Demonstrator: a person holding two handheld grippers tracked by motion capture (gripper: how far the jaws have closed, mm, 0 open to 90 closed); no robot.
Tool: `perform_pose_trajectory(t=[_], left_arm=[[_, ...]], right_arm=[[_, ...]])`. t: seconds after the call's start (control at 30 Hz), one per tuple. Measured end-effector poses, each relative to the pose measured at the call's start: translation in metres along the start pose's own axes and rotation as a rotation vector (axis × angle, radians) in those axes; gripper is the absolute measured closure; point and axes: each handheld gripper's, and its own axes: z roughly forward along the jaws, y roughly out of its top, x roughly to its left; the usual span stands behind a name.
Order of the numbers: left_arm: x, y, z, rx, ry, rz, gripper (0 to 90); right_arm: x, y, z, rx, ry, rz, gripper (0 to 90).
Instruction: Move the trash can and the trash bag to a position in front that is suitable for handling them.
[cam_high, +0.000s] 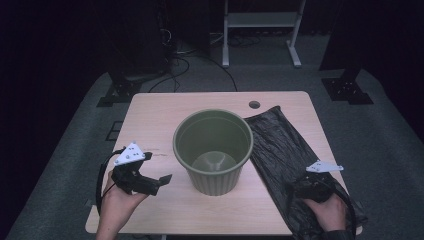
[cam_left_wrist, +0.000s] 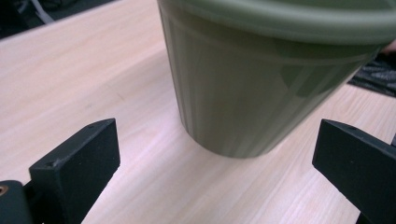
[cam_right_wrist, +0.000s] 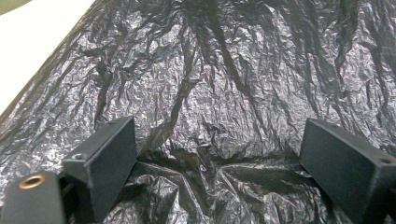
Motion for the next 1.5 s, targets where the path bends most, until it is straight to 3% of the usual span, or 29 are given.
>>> perform_pose_trajectory(t=[0.5,1.03,1.33,1.5], left_arm=[[0.004,-0.049,0.045,0.058,-0.009,-0.014,0.0],[0.007,-0.071,0.075,0.050,0.002,0.002,0.0],[0.008,-0.081,0.090,0.104,0.008,0.036,0.0],[0.011,-0.088,0.094,0.125,-0.005,0.015,0.0]], right_arm=[[0.001,0.000,0.000,0.000,0.014,-0.012,10.0],[0.000,0.000,0.000,0.000,0.015,-0.013,10.0],[0.000,0.000,0.000,0.000,0.016,-0.013,10.1],[0.000,0.000,0.000,0.000,0.016,-0.013,10.0]])
